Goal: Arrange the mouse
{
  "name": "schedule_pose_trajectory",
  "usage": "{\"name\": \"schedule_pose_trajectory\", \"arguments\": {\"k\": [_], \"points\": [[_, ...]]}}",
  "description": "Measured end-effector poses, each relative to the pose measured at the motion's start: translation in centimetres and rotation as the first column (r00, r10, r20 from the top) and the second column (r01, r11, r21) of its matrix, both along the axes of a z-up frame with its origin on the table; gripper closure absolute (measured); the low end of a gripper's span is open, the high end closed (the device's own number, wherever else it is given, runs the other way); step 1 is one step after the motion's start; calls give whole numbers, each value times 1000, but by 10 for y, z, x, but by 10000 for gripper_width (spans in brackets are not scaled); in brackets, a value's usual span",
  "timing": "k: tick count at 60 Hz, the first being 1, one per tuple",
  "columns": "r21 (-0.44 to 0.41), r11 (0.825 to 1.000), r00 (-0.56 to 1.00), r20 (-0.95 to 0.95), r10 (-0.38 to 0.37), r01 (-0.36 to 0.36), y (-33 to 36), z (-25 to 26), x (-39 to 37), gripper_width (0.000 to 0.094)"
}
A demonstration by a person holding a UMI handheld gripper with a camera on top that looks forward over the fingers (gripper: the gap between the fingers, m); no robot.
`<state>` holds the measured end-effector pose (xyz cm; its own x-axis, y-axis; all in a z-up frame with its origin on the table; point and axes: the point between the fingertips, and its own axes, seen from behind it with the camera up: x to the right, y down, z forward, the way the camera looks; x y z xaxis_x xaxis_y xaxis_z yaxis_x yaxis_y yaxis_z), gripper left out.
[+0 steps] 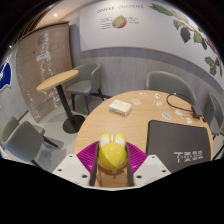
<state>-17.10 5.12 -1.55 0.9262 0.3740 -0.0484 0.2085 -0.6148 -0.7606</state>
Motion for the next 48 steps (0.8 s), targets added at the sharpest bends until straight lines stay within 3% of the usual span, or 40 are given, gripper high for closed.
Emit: {"name": "schedule_pose_trajectory", "arguments": {"k": [6,10,15,20,23,28,32,43,48], "points": [[4,1000,993,-119,-8,8,-5,23,-3,562],[124,992,988,-151,4,15,-2,75,19,568],[288,953,991,-115,-68,99,5,146,78,569],[366,910,981,-66,-185,196,6,171,156,570],[348,900,964,-58,-261,265,5,161,201,572],[244,900,932,-40,-361,360,13,114,246,570],[144,908,919,-37,-392,393,16,67,262,571],[-43,931,931,-27,-365,363,2,3,267,520],[-32,934,933,-46,-356,355,7,5,266,450]]}}
